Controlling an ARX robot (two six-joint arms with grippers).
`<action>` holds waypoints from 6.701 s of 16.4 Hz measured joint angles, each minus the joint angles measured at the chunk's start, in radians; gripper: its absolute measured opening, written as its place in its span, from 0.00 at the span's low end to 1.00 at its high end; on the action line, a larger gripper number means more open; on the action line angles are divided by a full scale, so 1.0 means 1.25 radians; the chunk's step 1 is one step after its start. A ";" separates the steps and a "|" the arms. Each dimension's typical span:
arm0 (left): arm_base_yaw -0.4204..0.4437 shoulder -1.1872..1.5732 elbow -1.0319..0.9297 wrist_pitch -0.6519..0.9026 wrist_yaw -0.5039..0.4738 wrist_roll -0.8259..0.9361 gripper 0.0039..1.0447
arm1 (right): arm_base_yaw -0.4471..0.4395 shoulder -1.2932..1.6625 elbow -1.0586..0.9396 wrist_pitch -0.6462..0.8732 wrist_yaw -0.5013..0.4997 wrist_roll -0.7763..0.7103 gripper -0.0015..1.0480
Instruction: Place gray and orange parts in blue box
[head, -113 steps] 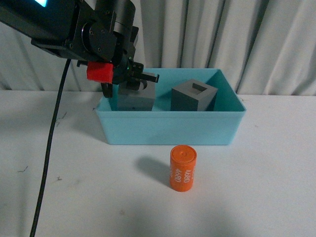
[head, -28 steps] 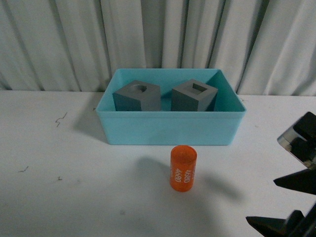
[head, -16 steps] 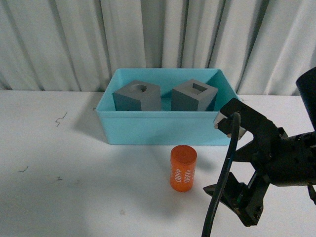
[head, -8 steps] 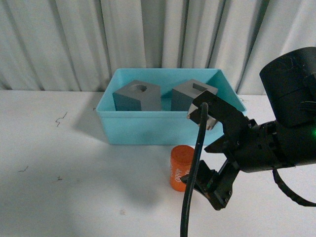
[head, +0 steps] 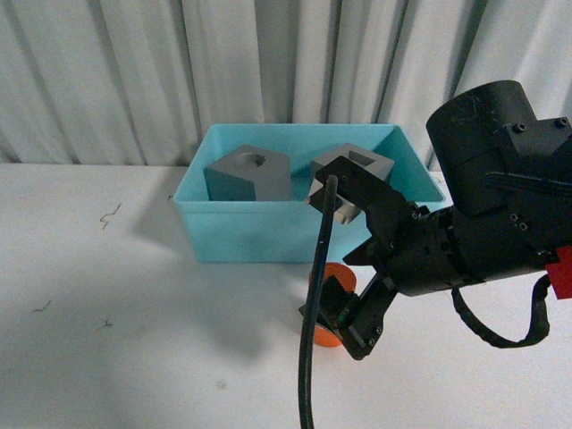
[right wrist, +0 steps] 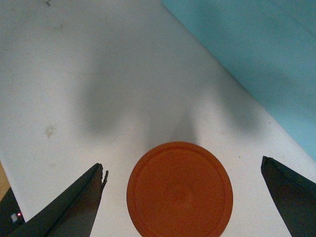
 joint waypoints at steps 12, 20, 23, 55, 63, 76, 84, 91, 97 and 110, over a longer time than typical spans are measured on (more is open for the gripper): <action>0.000 0.000 0.000 0.000 0.000 0.000 0.94 | 0.005 0.011 0.011 -0.002 -0.002 0.009 0.46; 0.000 0.000 0.000 0.000 0.000 0.000 0.94 | -0.170 -0.312 -0.052 0.190 0.096 0.069 0.45; 0.000 0.000 0.000 0.000 0.000 0.000 0.94 | -0.182 -0.244 0.064 0.183 0.103 0.114 0.45; 0.000 0.000 0.000 0.000 0.000 0.000 0.94 | -0.038 0.321 0.559 0.043 0.110 0.299 0.45; 0.000 0.000 0.000 0.000 0.000 0.000 0.94 | -0.037 0.327 0.564 0.067 0.076 0.301 0.89; 0.000 0.000 0.000 0.000 0.000 0.000 0.94 | -0.160 -0.323 -0.192 0.378 0.144 0.158 0.94; 0.000 0.000 0.000 0.000 0.000 0.000 0.94 | -0.240 -0.450 -0.632 0.638 0.356 0.317 0.89; 0.000 0.000 0.000 0.000 0.000 0.000 0.94 | -0.267 -0.624 -0.828 0.862 0.379 0.365 0.16; 0.000 0.000 0.000 0.000 0.000 0.000 0.94 | -0.267 -1.071 -0.876 0.483 0.379 0.368 0.02; 0.000 0.000 0.000 0.000 0.000 0.000 0.94 | -0.267 -1.426 -0.883 0.157 0.379 0.369 0.02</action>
